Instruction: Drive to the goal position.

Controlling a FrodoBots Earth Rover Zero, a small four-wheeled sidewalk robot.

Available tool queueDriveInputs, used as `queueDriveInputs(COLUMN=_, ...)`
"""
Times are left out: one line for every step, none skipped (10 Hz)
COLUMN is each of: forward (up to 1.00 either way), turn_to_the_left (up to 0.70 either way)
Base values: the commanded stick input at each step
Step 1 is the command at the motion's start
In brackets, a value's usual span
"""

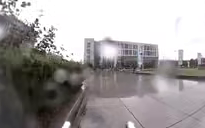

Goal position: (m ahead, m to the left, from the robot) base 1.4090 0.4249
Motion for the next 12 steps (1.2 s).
queueDriveInputs(forward=0.7, turn_to_the_left=0.14)
queueDriveInputs(forward=0.7, turn_to_the_left=0.08)
queueDriveInputs(forward=0.7, turn_to_the_left=0.0)
queueDriveInputs(forward=0.7, turn_to_the_left=0.0)
queueDriveInputs(forward=0.7, turn_to_the_left=0.0)
queueDriveInputs(forward=0.7, turn_to_the_left=0.0)
queueDriveInputs(forward=0.58, turn_to_the_left=0.0)
queueDriveInputs(forward=0.45, turn_to_the_left=0.0)
queueDriveInputs(forward=0.45, turn_to_the_left=0.0)
queueDriveInputs(forward=0.45, turn_to_the_left=0.0)
queueDriveInputs(forward=0.45, turn_to_the_left=0.0)
queueDriveInputs(forward=0.45, turn_to_the_left=0.0)
